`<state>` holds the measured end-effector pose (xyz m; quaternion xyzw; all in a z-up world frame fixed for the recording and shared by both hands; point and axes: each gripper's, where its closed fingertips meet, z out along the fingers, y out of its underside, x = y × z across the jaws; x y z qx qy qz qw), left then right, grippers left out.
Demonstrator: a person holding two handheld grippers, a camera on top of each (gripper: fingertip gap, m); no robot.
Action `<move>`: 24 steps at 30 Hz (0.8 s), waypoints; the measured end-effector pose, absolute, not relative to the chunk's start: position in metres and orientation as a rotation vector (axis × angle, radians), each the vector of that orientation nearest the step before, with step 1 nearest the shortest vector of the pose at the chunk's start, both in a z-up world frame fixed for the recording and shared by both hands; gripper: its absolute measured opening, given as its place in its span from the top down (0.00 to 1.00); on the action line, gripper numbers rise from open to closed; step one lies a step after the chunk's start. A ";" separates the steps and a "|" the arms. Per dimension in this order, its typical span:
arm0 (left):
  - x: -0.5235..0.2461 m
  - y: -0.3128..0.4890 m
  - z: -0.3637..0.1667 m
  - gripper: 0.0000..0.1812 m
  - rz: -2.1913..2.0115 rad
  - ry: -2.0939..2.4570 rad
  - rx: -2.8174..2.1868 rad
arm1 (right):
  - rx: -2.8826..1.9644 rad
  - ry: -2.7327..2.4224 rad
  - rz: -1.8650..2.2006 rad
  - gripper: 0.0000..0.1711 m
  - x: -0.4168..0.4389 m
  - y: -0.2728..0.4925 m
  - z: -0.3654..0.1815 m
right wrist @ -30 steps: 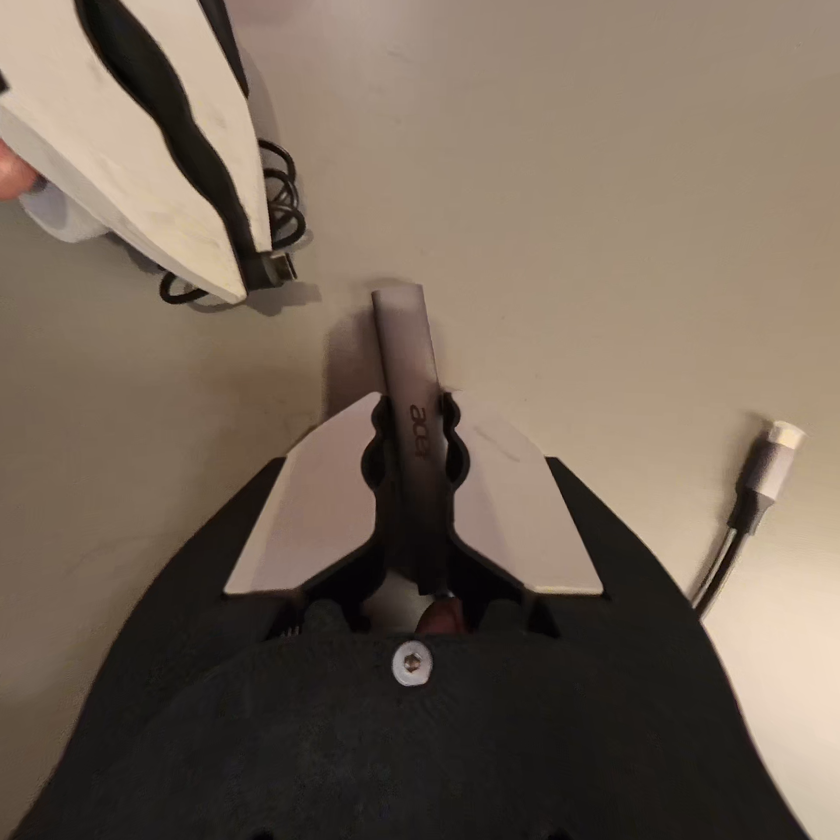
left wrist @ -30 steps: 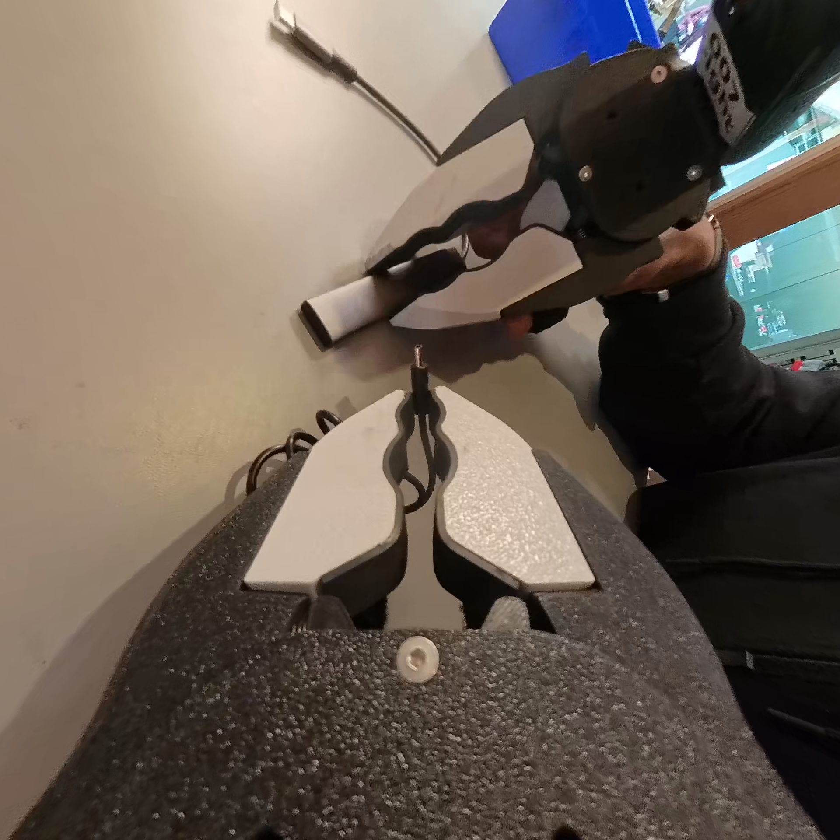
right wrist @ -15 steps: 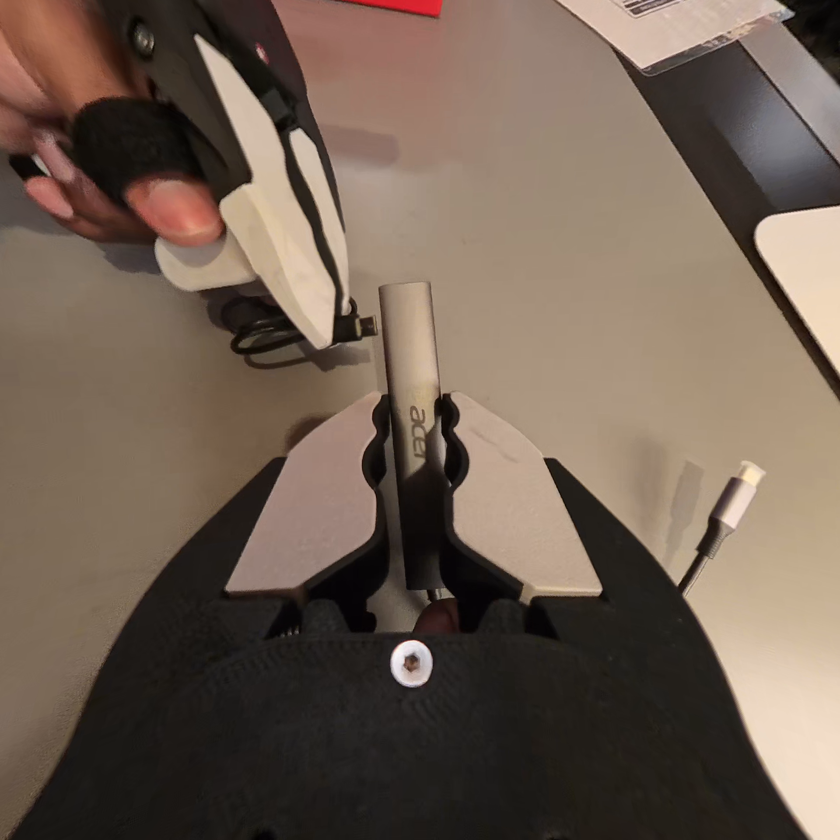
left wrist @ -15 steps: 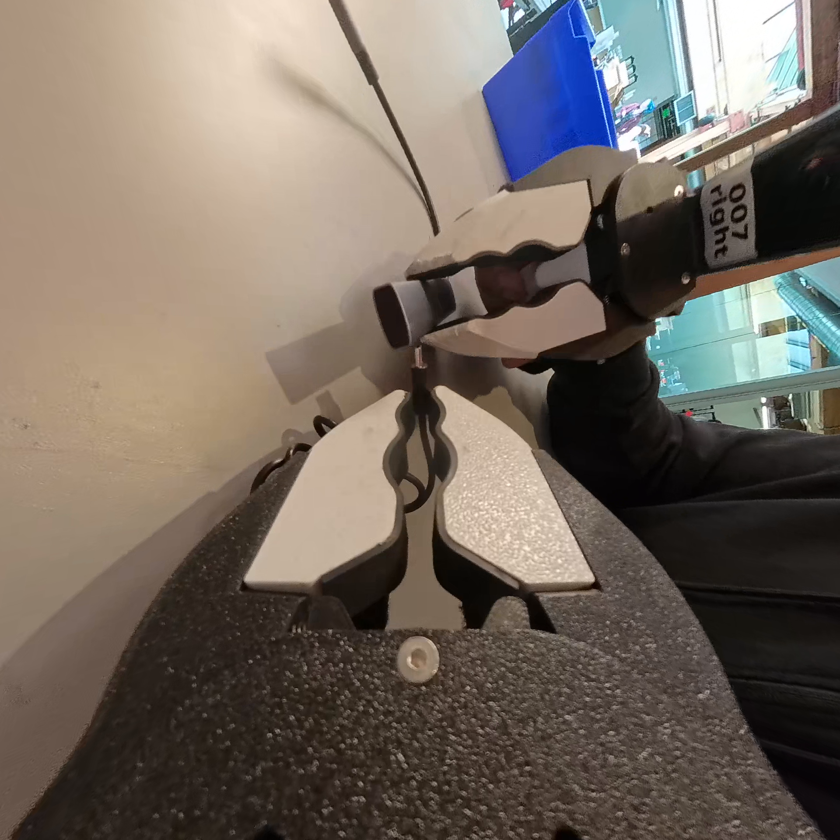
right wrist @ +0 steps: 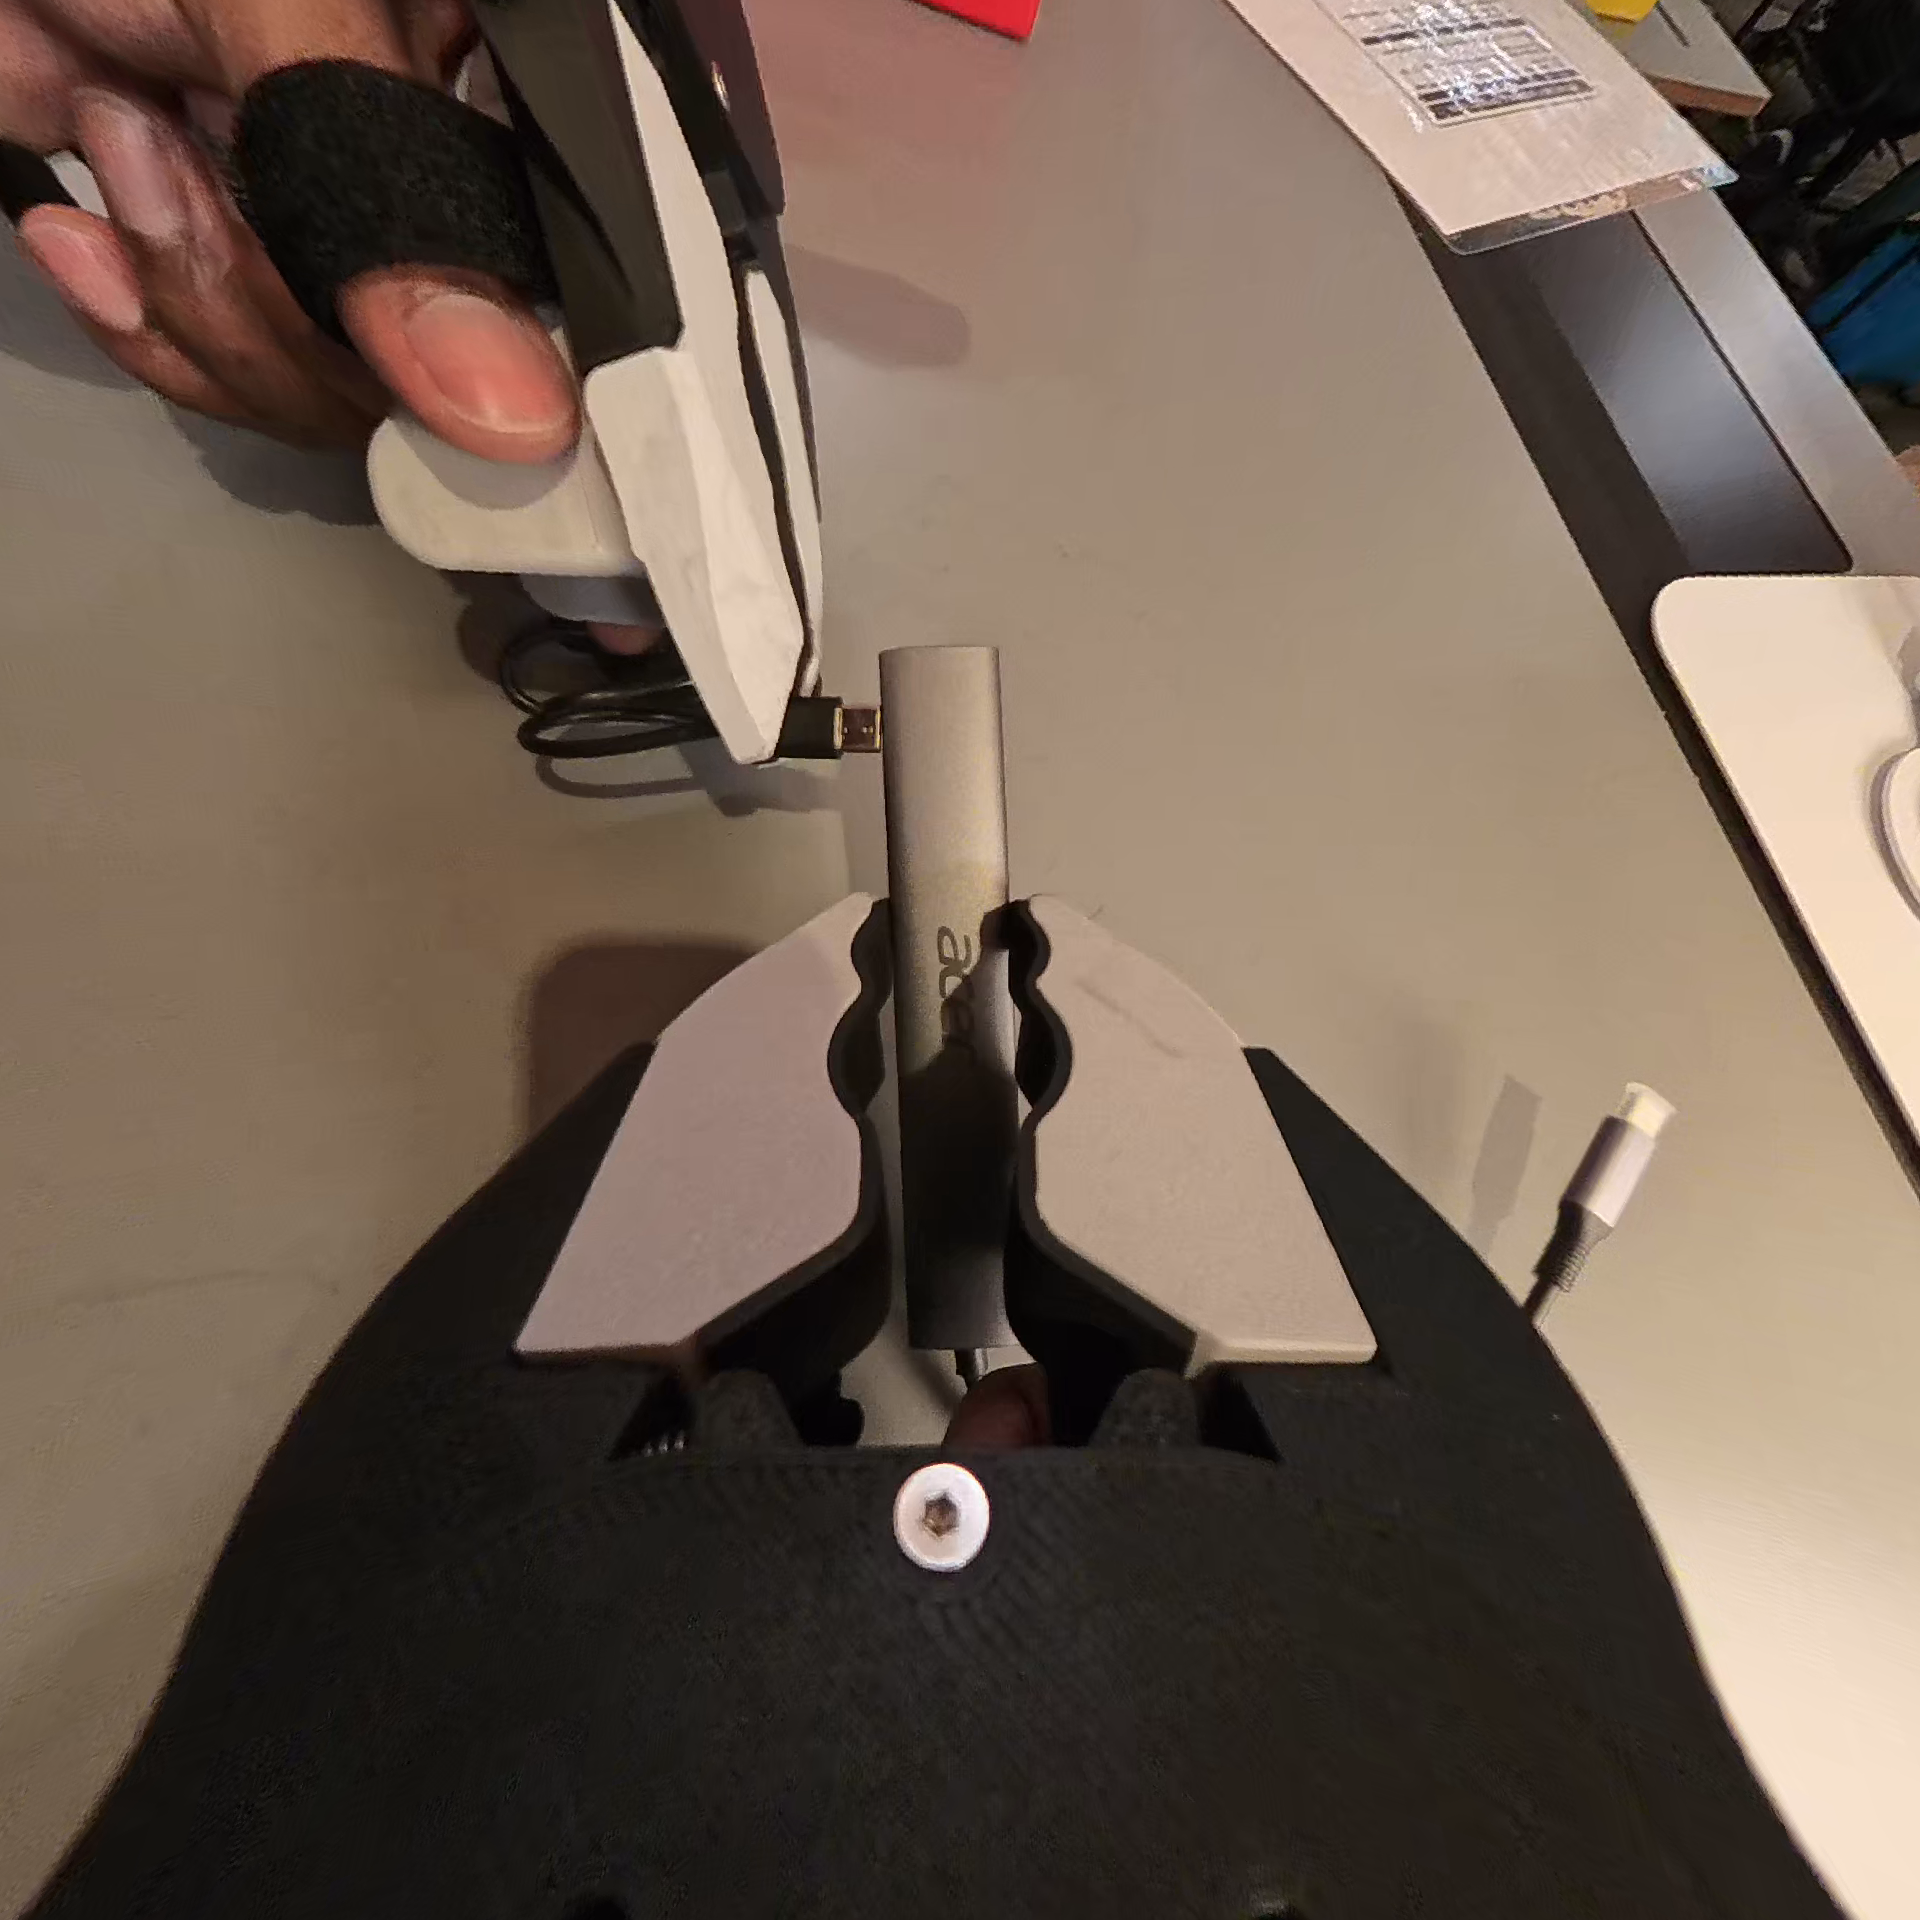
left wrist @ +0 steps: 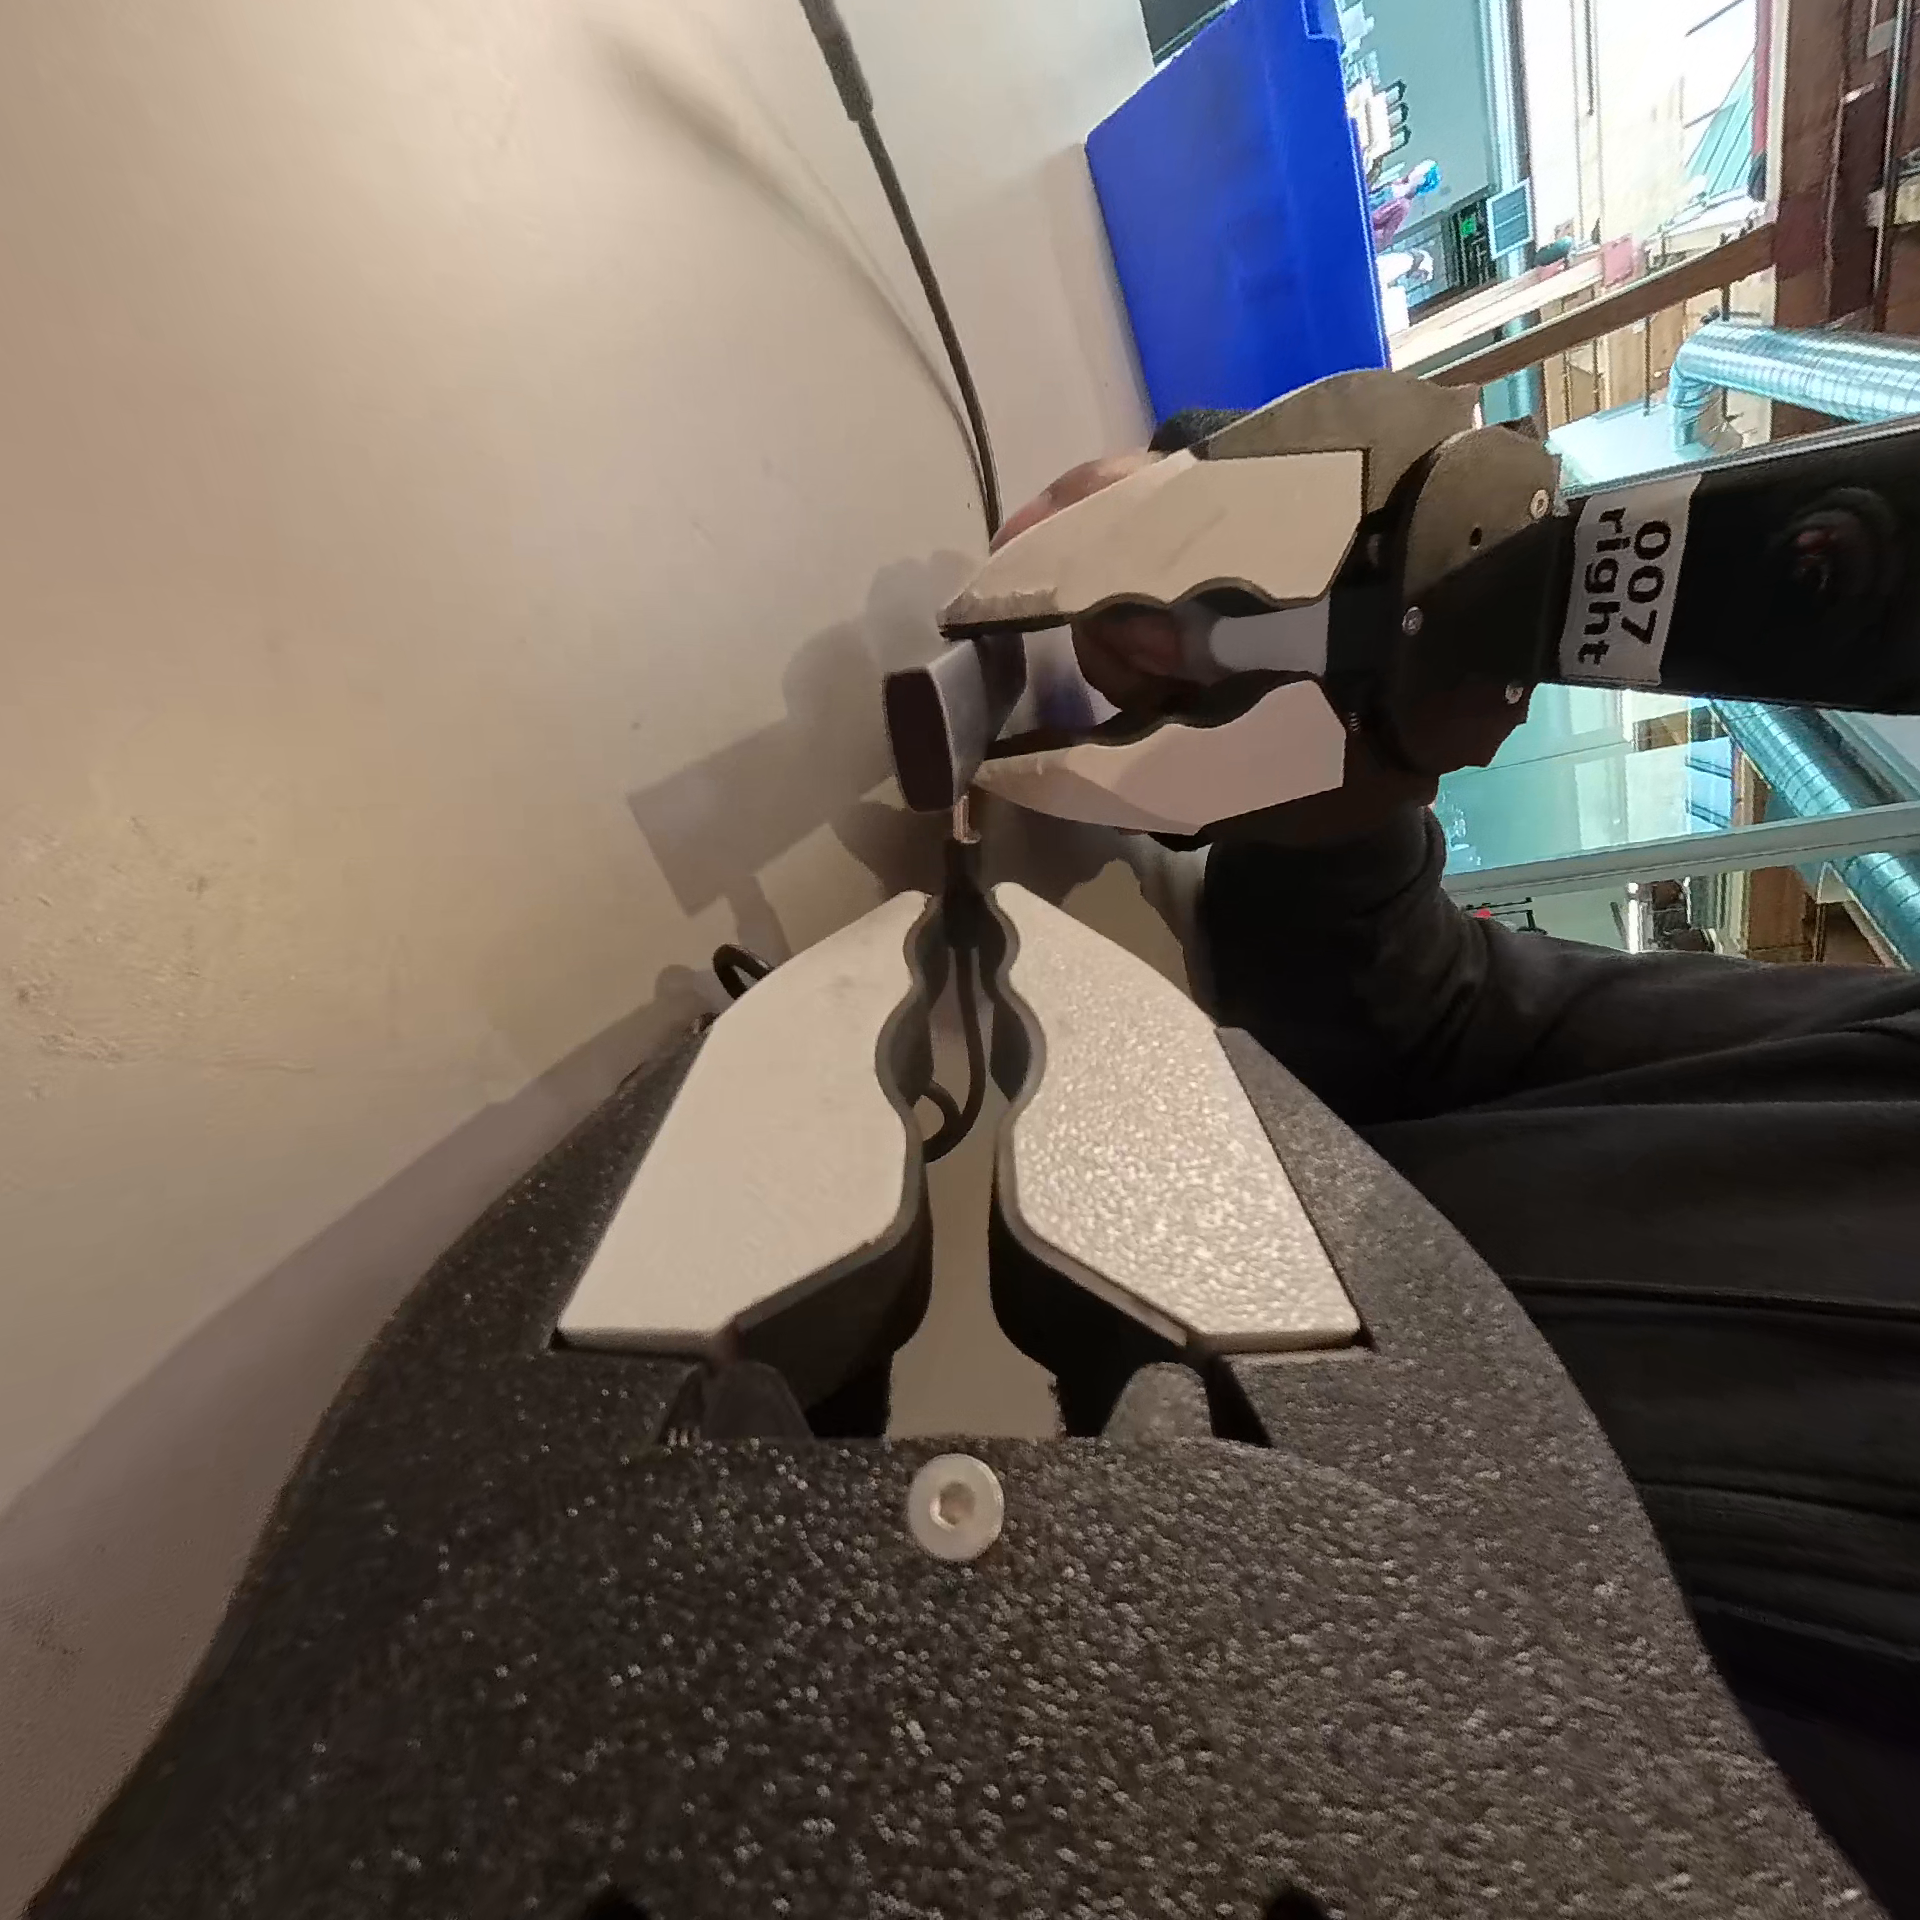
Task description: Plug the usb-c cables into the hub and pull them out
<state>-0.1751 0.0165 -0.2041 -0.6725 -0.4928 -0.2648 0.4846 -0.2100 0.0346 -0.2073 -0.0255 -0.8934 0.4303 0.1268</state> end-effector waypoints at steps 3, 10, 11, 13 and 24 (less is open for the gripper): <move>-0.175 0.017 -0.203 0.97 -0.658 -1.197 -1.633 | -0.096 -2.610 1.281 0.88 -0.209 0.035 -0.206; -0.175 0.016 -0.202 0.97 -0.693 -1.195 -1.607 | -0.111 -2.620 1.321 0.88 -0.208 0.034 -0.205; -0.175 0.016 -0.202 0.97 -0.696 -1.195 -1.603 | -0.113 -2.622 1.323 0.88 -0.208 0.034 -0.204; -0.175 0.015 -0.202 0.97 -0.704 -1.195 -1.595 | -0.107 -2.620 1.318 0.88 -0.208 0.035 -0.205; -0.174 0.014 -0.201 0.97 -0.729 -1.196 -1.576 | -0.121 -2.621 1.315 0.88 -0.208 0.034 -0.204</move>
